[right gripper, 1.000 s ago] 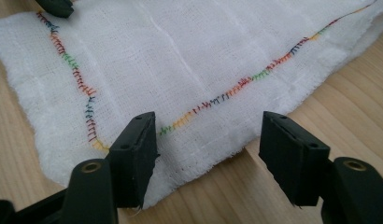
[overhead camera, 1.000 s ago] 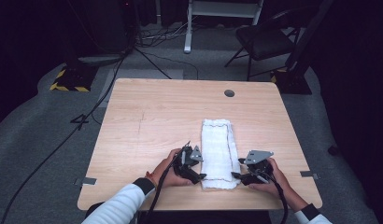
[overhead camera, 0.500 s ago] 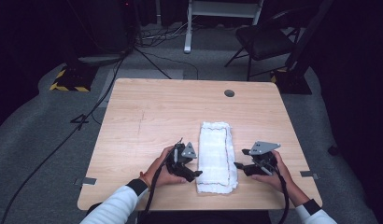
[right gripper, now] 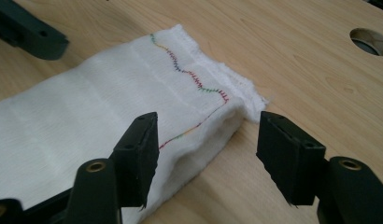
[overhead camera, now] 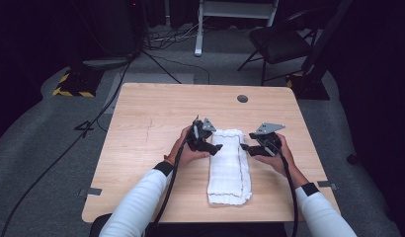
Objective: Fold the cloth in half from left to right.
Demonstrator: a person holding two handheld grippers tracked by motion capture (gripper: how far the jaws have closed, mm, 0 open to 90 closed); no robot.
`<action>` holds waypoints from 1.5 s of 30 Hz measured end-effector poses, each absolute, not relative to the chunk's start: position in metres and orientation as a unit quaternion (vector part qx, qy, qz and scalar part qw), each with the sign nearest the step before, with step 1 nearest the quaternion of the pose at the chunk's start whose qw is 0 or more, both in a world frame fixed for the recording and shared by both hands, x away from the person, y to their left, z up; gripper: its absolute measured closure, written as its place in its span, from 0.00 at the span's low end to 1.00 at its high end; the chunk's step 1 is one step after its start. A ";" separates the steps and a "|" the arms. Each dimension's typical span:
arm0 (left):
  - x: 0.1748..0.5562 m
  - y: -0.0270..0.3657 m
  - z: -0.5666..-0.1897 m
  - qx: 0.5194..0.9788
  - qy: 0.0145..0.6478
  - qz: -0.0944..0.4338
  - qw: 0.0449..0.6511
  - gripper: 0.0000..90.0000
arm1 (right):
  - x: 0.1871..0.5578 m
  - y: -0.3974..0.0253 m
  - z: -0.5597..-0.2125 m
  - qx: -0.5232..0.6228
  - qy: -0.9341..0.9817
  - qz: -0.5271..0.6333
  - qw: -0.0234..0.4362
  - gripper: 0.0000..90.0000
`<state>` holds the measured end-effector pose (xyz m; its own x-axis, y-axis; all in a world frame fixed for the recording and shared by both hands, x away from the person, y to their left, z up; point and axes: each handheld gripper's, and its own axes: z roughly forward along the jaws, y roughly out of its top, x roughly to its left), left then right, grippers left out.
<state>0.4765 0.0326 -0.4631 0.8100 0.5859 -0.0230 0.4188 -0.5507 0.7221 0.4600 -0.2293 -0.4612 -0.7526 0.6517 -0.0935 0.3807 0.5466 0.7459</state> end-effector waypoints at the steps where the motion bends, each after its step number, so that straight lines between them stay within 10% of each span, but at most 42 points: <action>1: 0.483 0.031 -0.466 0.873 0.293 0.107 0.374 0.26 | 0.465 -0.227 -0.463 0.302 0.860 0.368 0.183 0.44; 24: 0.526 0.021 -0.495 0.881 0.315 0.087 0.342 0.25 | 0.531 -0.213 -0.491 0.347 0.865 0.344 0.114 0.49; 33: 0.530 0.021 -0.490 0.889 0.295 0.060 0.344 0.62 | 0.529 -0.208 -0.488 0.323 0.877 0.345 0.088 0.83; 45: 0.537 0.018 -0.487 0.888 0.292 0.088 0.343 0.87 | 0.525 -0.200 -0.484 0.319 0.868 0.347 0.152 0.90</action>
